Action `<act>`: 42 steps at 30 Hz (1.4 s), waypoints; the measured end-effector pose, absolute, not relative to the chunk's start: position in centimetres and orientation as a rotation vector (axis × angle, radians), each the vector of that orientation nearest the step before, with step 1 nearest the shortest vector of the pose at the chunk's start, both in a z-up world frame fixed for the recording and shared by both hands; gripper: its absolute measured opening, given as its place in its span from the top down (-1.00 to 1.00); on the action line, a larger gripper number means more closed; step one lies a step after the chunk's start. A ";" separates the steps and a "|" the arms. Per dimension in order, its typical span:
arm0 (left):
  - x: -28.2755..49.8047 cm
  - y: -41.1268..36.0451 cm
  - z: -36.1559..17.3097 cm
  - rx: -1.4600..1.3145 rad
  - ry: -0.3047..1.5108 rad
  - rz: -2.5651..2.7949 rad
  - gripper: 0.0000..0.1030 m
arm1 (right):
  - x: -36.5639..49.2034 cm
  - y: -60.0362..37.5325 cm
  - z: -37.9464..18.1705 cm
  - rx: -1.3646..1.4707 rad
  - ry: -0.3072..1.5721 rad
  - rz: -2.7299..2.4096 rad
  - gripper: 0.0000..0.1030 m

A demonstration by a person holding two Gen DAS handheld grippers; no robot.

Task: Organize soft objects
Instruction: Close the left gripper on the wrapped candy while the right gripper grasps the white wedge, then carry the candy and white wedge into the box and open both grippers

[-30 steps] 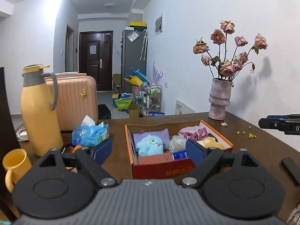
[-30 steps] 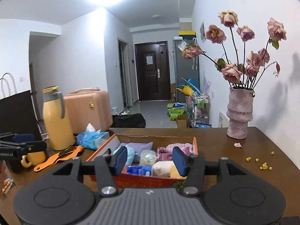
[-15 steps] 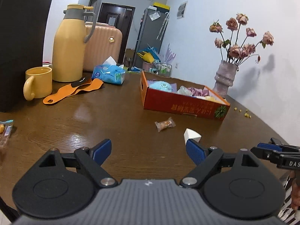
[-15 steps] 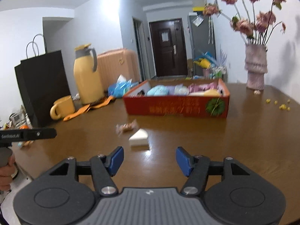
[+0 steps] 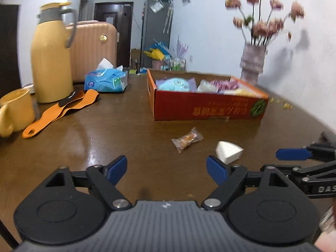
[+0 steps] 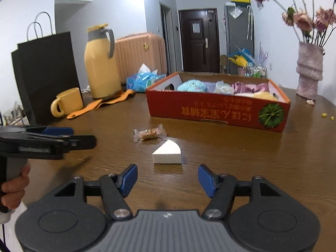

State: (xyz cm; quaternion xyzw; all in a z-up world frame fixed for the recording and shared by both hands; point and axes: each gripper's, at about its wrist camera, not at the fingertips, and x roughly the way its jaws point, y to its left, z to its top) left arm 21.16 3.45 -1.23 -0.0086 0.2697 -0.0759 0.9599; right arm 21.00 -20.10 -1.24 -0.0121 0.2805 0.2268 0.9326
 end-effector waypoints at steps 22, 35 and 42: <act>32.3 1.3 -4.2 0.041 0.648 -0.357 0.73 | 29.0 -16.6 -3.5 -0.031 0.657 0.491 0.37; 23.7 1.1 0.1 -0.079 0.564 -0.327 0.74 | 22.6 -21.5 -0.2 0.039 0.555 0.405 0.37; 20.7 0.0 2.7 -0.078 0.507 -0.351 0.74 | 19.3 -24.1 1.3 0.106 0.494 0.377 0.37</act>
